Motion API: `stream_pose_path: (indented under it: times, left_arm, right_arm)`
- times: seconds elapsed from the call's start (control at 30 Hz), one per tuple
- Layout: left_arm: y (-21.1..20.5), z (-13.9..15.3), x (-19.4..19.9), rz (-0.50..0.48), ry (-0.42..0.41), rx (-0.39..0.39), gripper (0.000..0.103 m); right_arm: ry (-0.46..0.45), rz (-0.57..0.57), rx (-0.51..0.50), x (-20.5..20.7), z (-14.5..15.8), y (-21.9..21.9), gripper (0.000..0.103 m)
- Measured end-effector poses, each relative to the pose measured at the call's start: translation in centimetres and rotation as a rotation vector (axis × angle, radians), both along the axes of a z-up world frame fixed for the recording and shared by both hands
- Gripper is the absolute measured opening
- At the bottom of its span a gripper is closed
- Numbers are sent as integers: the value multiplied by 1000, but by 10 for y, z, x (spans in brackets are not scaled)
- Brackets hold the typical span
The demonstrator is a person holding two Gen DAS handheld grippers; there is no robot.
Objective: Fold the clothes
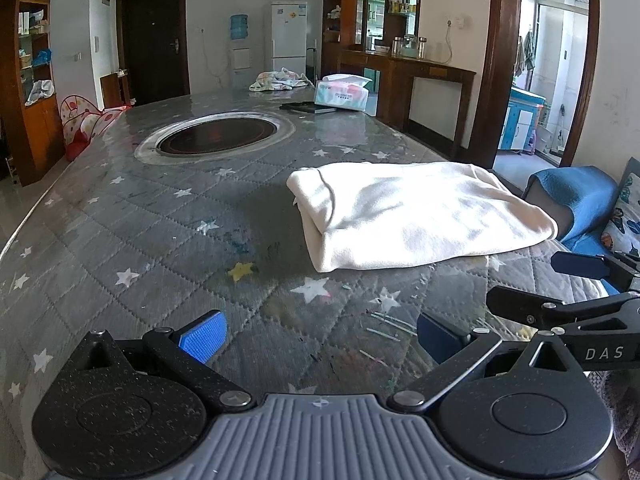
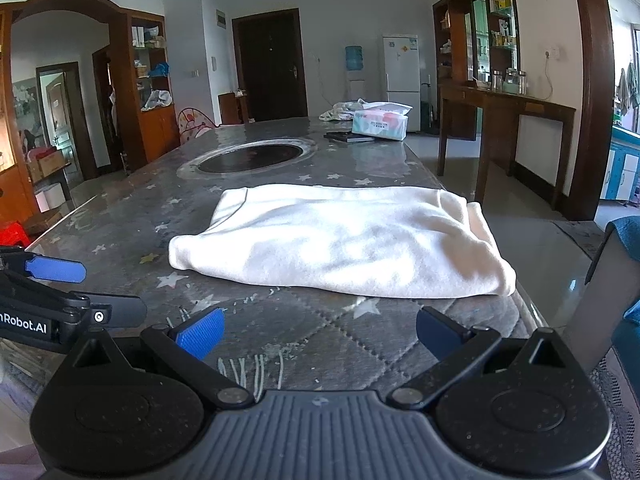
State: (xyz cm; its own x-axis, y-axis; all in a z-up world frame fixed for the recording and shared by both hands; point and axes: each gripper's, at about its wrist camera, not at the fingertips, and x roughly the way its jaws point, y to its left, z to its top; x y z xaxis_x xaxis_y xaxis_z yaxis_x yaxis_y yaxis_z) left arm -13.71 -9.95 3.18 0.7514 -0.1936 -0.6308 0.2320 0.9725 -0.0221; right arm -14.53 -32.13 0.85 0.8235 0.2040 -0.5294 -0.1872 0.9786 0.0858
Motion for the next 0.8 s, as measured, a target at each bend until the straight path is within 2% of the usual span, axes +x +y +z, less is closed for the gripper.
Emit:
stream_pose_path:
  times: [0.8]
  left_arm:
    - [-2,3,-14,5,-21,1,103]
  right_arm:
    - [-5,12,4,-10,3,4,103]
